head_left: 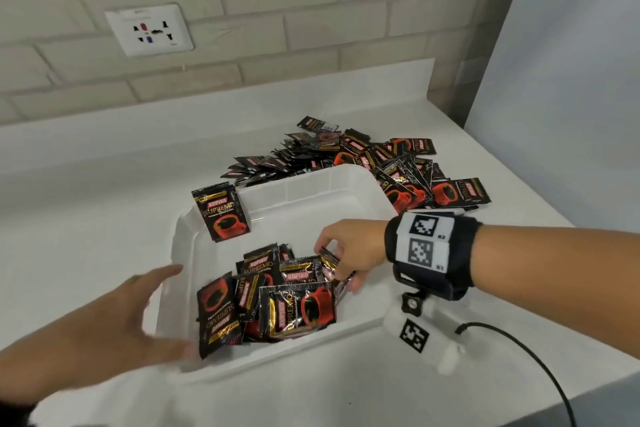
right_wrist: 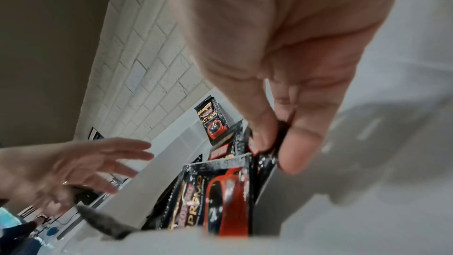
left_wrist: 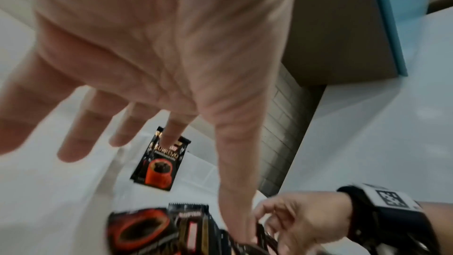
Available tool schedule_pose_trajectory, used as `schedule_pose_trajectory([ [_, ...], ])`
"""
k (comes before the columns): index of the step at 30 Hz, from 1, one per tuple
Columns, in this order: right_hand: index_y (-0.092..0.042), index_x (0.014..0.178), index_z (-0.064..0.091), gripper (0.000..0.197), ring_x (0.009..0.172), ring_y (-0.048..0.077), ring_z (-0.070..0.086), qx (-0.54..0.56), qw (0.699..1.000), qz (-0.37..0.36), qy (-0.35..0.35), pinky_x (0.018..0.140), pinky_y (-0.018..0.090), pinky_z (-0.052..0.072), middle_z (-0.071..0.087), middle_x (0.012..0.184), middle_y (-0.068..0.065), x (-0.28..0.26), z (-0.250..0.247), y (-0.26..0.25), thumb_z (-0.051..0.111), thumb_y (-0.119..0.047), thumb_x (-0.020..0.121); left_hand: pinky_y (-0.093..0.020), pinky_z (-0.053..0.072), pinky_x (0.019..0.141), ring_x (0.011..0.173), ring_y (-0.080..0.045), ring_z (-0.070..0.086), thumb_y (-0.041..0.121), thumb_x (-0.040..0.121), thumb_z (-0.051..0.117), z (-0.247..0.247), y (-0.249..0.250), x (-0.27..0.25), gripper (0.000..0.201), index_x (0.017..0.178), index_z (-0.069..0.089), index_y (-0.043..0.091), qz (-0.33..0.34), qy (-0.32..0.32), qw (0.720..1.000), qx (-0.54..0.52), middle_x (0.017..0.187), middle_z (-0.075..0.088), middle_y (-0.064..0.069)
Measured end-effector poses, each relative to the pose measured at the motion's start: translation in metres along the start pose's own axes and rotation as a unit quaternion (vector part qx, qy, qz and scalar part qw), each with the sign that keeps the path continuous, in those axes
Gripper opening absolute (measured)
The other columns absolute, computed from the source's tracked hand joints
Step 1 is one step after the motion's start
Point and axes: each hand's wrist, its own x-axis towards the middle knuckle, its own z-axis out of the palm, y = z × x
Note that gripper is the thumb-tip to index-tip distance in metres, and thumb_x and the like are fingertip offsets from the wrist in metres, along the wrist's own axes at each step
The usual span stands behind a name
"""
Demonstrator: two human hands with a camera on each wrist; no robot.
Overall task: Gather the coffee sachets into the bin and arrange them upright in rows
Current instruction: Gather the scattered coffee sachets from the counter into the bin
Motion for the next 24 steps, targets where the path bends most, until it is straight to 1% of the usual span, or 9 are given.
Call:
schedule_pose_trajectory([
  [3,-0.014,0.137,0.035,0.058,0.079,0.022,0.059,-0.009,0.999,-0.011,0.035,0.080,0.034,0.053,0.050,0.128,0.012,0.010,0.006,-0.010,0.059,0.000,0.086,-0.015,0.040,0.073,0.090,0.003,0.056,0.071,0.016,0.075,0.011,0.002,-0.008,0.115,0.111,0.011,0.060,-0.003,-0.024,0.999,-0.047,0.108,0.043,0.030],
  [6,-0.014,0.135,0.036,0.054,0.088,0.016,0.047,-0.050,0.996,-0.042,0.058,0.067,0.021,0.043,0.051,0.125,0.009,0.015,0.016,-0.019,0.060,-0.008,0.087,-0.012,0.038,0.065,0.085,0.008,0.057,0.032,0.063,0.083,0.019,0.001,-0.001,0.100,0.117,0.002,0.057,0.018,0.008,0.999,-0.041,0.102,0.036,0.039],
  [8,-0.012,0.136,0.037,0.053,0.093,0.016,0.045,-0.067,0.995,-0.051,0.046,0.067,0.017,0.039,0.051,0.119,0.008,0.015,0.019,-0.022,0.059,-0.010,0.088,-0.011,0.041,0.064,0.082,0.008,0.057,0.016,0.075,0.076,0.023,-0.004,0.005,0.094,0.113,0.000,0.057,0.036,0.037,0.998,-0.043,0.099,0.033,0.040],
  [11,-0.010,0.137,0.037,0.051,0.101,0.019,0.056,-0.058,0.998,-0.025,0.010,0.080,0.026,0.048,0.053,0.127,0.011,0.012,0.013,-0.016,0.056,-0.010,0.090,-0.016,0.046,0.065,0.079,0.003,0.060,0.008,0.076,0.073,0.025,-0.008,0.008,0.092,0.110,0.003,0.058,0.037,0.050,0.997,-0.051,0.099,0.031,0.040],
  [15,-0.010,0.140,0.032,0.050,0.091,0.021,0.059,0.056,0.998,0.018,0.024,0.073,0.032,0.054,0.050,0.122,0.012,0.009,0.005,-0.007,0.050,-0.011,0.094,-0.023,0.048,0.065,0.078,-0.005,0.064,0.002,0.074,0.074,0.027,-0.021,0.009,0.092,0.120,0.013,0.053,0.017,0.057,0.995,-0.075,0.113,0.049,0.019],
  [17,-0.011,0.143,0.027,0.052,0.091,0.021,0.055,0.099,0.994,0.031,0.015,0.084,0.042,0.054,0.047,0.117,0.011,0.008,0.008,-0.010,0.048,-0.011,0.095,-0.020,0.046,0.063,0.073,-0.006,0.064,0.001,0.073,0.074,0.027,-0.026,0.010,0.090,0.120,0.016,0.052,0.008,0.054,0.996,-0.075,0.104,0.056,0.009],
  [19,-0.011,0.144,0.024,0.056,0.097,0.025,0.055,0.109,0.994,0.027,-0.001,0.091,0.046,0.050,0.048,0.126,0.013,0.011,0.016,-0.017,0.049,-0.011,0.094,-0.021,0.047,0.062,0.072,-0.008,0.064,-0.001,0.072,0.074,0.025,-0.029,0.011,0.090,0.118,0.019,0.054,-0.001,0.044,0.995,-0.086,0.097,0.060,0.006],
  [22,-0.005,0.138,0.035,0.050,0.119,0.030,0.050,0.015,0.999,-0.026,0.014,0.101,0.042,0.041,0.047,0.135,0.017,0.017,0.027,-0.030,0.052,-0.012,0.092,-0.028,0.050,0.062,0.069,-0.011,0.065,-0.005,0.069,0.074,0.022,-0.029,0.014,0.092,0.107,0.023,0.062,0.002,0.044,0.994,-0.103,0.088,0.065,0.008],
  [24,-0.005,0.138,0.036,0.051,0.122,0.031,0.047,-0.010,0.999,-0.050,0.019,0.103,0.041,0.039,0.046,0.136,0.017,0.018,0.031,-0.035,0.054,-0.014,0.091,-0.032,0.051,0.063,0.068,-0.012,0.066,-0.008,0.067,0.074,0.021,-0.029,0.019,0.093,0.104,0.025,0.062,0.003,0.047,0.992,-0.114,0.079,0.069,0.007],
])
